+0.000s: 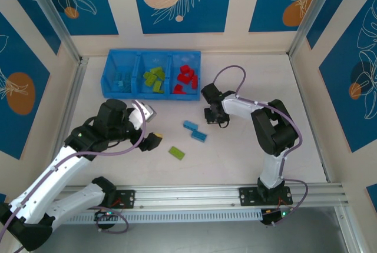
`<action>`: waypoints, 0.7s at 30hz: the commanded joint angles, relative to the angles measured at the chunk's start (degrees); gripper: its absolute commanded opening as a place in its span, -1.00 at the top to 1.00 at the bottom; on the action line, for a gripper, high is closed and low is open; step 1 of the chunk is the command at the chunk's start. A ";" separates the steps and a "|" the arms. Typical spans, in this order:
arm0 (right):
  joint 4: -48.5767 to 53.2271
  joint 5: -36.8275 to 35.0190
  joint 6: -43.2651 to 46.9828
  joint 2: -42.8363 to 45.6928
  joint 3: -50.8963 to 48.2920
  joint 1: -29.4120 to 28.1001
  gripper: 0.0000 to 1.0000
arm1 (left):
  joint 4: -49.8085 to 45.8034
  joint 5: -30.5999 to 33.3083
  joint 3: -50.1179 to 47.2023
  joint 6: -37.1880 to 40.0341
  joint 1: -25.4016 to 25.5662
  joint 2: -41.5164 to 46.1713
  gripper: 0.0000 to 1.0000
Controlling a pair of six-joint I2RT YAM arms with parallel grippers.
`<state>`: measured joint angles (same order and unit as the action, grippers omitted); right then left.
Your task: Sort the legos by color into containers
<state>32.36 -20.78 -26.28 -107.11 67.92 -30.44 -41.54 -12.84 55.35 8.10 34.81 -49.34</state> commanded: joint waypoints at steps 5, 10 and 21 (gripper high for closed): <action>-1.52 -4.49 -3.68 16.60 -2.66 -7.47 0.67 | 0.93 1.11 -1.12 0.60 0.39 1.24 -1.00; -11.70 -10.21 -1.97 25.12 -1.71 -14.27 0.68 | 1.81 2.80 -1.62 0.43 0.35 2.36 -1.00; -1.83 -12.32 7.46 -10.25 38.84 -8.97 0.61 | 1.16 8.67 -2.35 0.86 0.36 1.79 -1.00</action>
<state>23.99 -31.97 -21.71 -111.59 98.76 -40.42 -41.01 -7.14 53.45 8.12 34.81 -47.75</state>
